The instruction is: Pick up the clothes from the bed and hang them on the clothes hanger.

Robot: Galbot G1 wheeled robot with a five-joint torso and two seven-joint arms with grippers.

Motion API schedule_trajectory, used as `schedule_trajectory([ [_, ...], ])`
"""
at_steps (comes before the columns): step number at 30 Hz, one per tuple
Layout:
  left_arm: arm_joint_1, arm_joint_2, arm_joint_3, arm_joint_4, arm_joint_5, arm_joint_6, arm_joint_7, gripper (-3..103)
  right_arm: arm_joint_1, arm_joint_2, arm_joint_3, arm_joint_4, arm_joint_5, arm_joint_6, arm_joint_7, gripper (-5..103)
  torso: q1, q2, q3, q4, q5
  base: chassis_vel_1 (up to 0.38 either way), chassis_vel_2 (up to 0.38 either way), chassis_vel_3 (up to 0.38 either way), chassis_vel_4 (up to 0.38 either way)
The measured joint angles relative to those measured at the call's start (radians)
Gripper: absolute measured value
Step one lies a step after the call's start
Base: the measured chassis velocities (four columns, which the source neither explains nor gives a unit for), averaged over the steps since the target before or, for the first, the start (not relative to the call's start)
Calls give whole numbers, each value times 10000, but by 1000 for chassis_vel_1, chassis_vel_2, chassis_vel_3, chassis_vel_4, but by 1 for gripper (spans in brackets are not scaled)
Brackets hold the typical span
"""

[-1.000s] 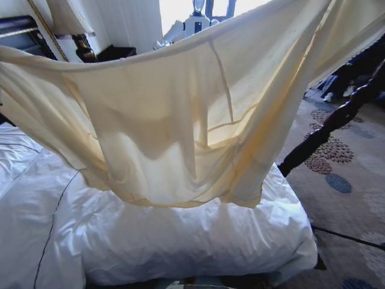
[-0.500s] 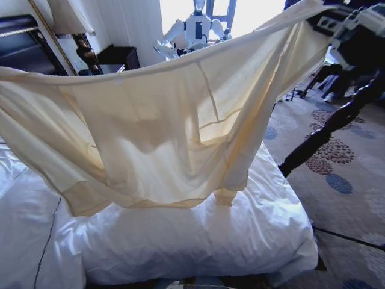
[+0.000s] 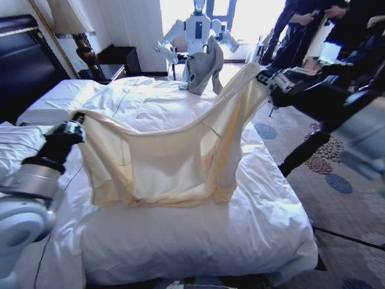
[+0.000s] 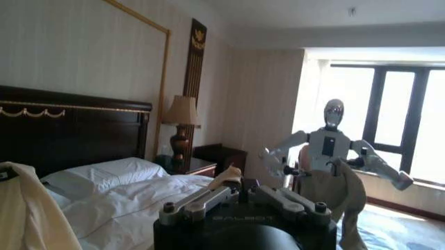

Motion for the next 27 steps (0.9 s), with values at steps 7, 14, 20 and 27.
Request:
schedule_trajectory([
  [7,-446,29,619,2090,911,-281,507,2,-146,3533,-2160,-3293,-3063,272,-436,0,6,-2,5,31,0,0,0,0,0],
  [14,-2676,-116,2868,4696,1734,-706,1274,2,-184,6105,-3058,-6275,-4588,797,-670,0,2,-1,2,7,-4,0,0,0,0],
  [20,-5160,-724,5495,7701,2697,-1780,1895,2,-260,7610,-3154,-8834,-6440,1397,-1248,0,7,-3,5,7,-11,0,0,0,0],
  [27,-7230,-1896,7068,10637,3841,-2936,2044,2,-337,8597,-3122,-10970,-7458,2113,-1670,0,3,-2,2,2,-6,0,0,0,0],
])
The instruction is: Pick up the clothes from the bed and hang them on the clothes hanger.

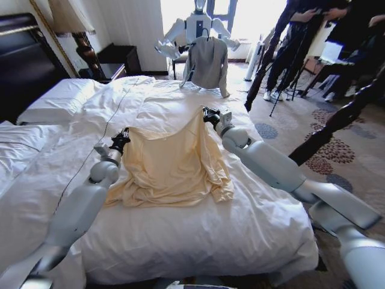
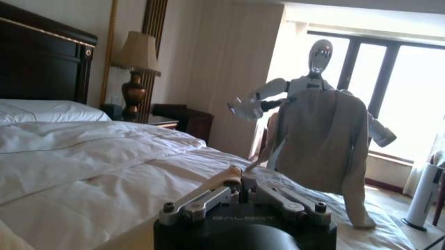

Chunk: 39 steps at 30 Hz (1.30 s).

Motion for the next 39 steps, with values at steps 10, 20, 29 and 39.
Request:
schedule_trajectory([
  [10,-1089,-1248,699,2803,1180,-701,-33,2,-52,1171,194,-2565,-905,454,-115,-2,-1,1,-1,3,-2,0,0,0,0],
  [20,-644,-904,810,2508,1233,321,115,25,-111,1717,427,-3961,373,-273,-402,12,-2,2,-2,8,0,0,0,0,0],
  [29,-58,346,408,1235,392,1629,534,57,120,1329,1267,-3388,4157,-2720,-17,42,-3,3,-3,8,-3,0,0,0,0],
  [39,1367,1581,-988,-896,-984,2310,749,94,477,-150,1316,-1481,6207,-3602,611,81,-3,4,-3,4,2,0,0,0,0],
])
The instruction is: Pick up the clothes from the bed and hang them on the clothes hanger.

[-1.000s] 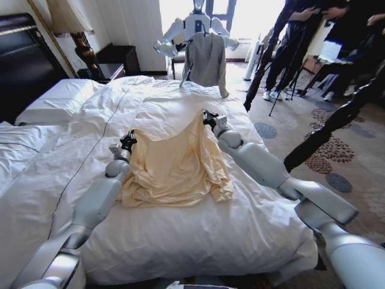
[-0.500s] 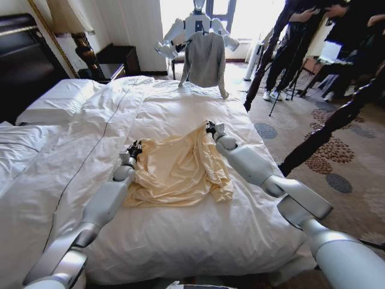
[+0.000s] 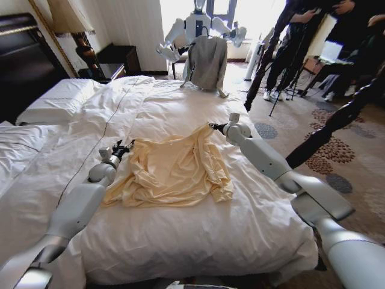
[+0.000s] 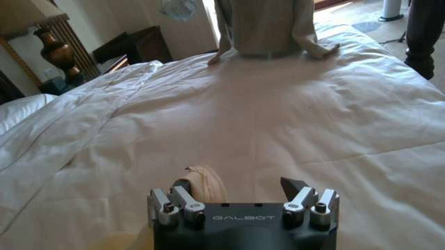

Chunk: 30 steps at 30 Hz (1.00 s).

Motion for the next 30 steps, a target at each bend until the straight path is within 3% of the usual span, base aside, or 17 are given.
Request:
schedule_trajectory([
  [3,694,370,-479,-465,-302,186,153,100,82,-535,-85,329,467,-425,-238,96,-1,0,0,3,0,0,0,0,0],
  [7,951,542,-634,-496,-390,189,291,100,194,-583,-65,32,591,-603,-278,99,-1,0,0,0,-1,0,0,0,0],
  [11,1255,804,-836,-528,-644,291,700,100,321,-465,121,-454,1329,-946,80,100,2,-1,1,3,-1,0,0,0,0],
  [14,1305,805,-933,-621,-748,340,654,100,265,-535,130,-268,1784,-1089,208,100,2,0,1,5,-3,0,0,0,0],
  [18,1423,759,-1086,-834,-880,391,471,100,13,-883,-283,419,2099,-1464,-446,100,1,0,1,-2,-2,0,0,0,0],
  [20,1539,726,-1176,-983,-896,393,385,100,-101,-794,-267,491,2094,-1575,-418,100,1,0,0,-4,3,0,0,0,0],
  [22,1683,709,-1288,-1125,-901,393,332,100,-155,-587,-159,448,2214,-1709,162,100,1,0,0,-4,1,0,0,0,0],
  [26,2201,705,-1821,-1517,-910,383,271,100,-255,-370,-30,466,2204,-1346,659,100,3,-1,3,7,-3,0,0,0,0],
  [30,2619,610,-2493,-2077,-949,236,-96,100,-294,-719,11,1413,1735,-813,834,100,1,0,2,6,-3,0,0,0,0],
])
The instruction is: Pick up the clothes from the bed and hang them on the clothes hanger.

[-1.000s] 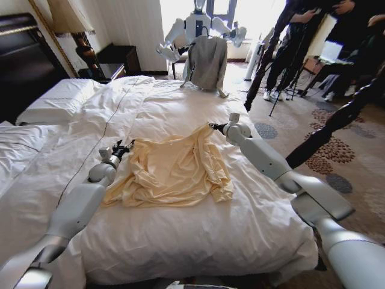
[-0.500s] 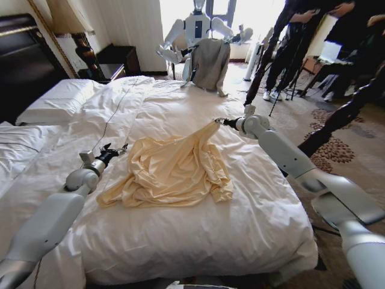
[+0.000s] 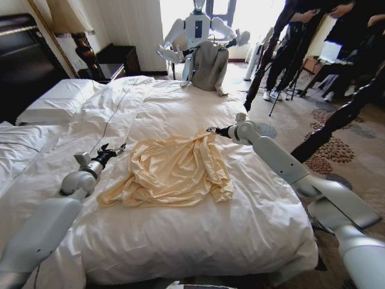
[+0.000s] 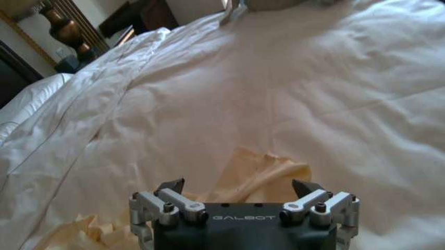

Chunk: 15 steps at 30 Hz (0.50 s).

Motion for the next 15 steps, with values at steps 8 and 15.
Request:
schedule_trajectory([
  [8,288,-608,-560,-2081,11,-347,-1894,100,-856,-2332,-167,3708,-2878,1846,927,100,0,0,-1,-8,3,0,0,0,0],
  [15,1089,-912,-992,-4257,-256,-369,-3118,100,-2022,-4916,515,6537,-4770,2592,1368,100,-2,0,-2,-12,6,0,0,0,0],
])
